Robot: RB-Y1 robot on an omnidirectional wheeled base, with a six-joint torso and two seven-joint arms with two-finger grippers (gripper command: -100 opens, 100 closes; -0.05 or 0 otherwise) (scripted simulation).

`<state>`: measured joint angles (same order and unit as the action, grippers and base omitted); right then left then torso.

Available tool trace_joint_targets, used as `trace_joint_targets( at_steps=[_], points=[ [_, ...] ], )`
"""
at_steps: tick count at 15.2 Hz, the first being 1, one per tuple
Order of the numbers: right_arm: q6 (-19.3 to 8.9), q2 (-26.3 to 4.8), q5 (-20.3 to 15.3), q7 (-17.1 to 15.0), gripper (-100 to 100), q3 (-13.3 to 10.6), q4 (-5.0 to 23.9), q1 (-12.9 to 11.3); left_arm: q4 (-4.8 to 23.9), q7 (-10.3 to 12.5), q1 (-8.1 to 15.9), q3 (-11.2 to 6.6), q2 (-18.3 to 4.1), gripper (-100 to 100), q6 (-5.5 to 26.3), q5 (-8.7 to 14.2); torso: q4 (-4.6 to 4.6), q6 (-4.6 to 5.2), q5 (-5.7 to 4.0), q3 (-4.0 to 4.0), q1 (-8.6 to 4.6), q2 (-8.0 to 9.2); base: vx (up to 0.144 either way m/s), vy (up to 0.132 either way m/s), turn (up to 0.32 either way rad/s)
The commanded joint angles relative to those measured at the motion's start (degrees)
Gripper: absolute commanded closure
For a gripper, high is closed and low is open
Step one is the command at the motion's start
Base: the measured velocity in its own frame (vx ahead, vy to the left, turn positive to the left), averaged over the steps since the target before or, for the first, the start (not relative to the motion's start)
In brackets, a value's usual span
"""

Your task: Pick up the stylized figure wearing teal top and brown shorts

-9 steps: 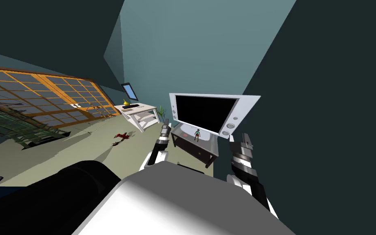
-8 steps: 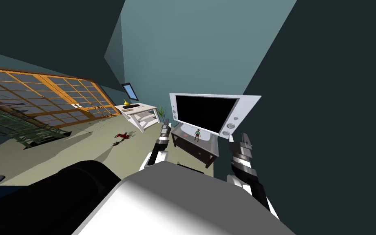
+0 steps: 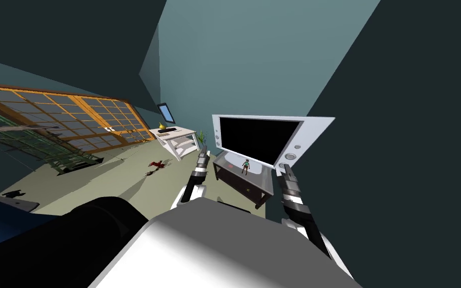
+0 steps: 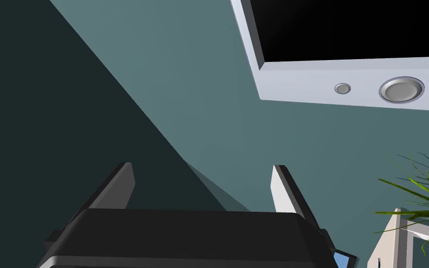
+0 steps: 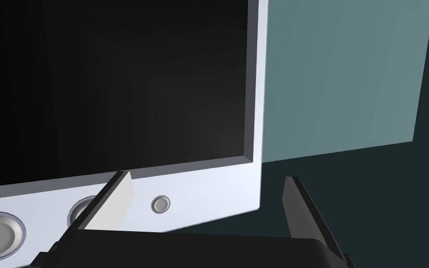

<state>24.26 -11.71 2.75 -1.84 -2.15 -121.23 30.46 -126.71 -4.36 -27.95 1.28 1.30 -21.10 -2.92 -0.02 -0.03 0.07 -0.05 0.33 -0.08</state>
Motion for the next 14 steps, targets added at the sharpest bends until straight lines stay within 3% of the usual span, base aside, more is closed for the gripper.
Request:
trace_joint_targets(
  at_steps=[1, 11, 14],
  points=[
    [-0.1, -2.0, -0.9, 0.7, -100, -0.2, 1.6, -0.4, 0.0, 0.0, 0.0, 0.0, 0.0, 0, 0.0, 0.0, 0.0, 0.0, 0.0, 0.0, 0.0, 0.0, 0.024, 0.079, 0.086],
    [-1.0, -13.7, -7.9, 5.6, -100, -1.9, 11.5, -2.2, 0.0, 0.0, 0.0, 0.0, 0.0, 0, 0.0, 0.0, 0.0, 0.02, 0.01, 0.0, -0.01, 0.01, 0.013, 0.078, 0.101],
    [-1.2, -15.9, -9.2, 6.5, -100, -2.3, 13.4, -2.5, 0.0, 0.0, 0.0, 0.0, 0.0, 0, 0.0, 0.0, -0.01, 0.0, 0.0, -0.01, 0.01, -0.02, 0.027, 0.079, 0.109]
  ],
)
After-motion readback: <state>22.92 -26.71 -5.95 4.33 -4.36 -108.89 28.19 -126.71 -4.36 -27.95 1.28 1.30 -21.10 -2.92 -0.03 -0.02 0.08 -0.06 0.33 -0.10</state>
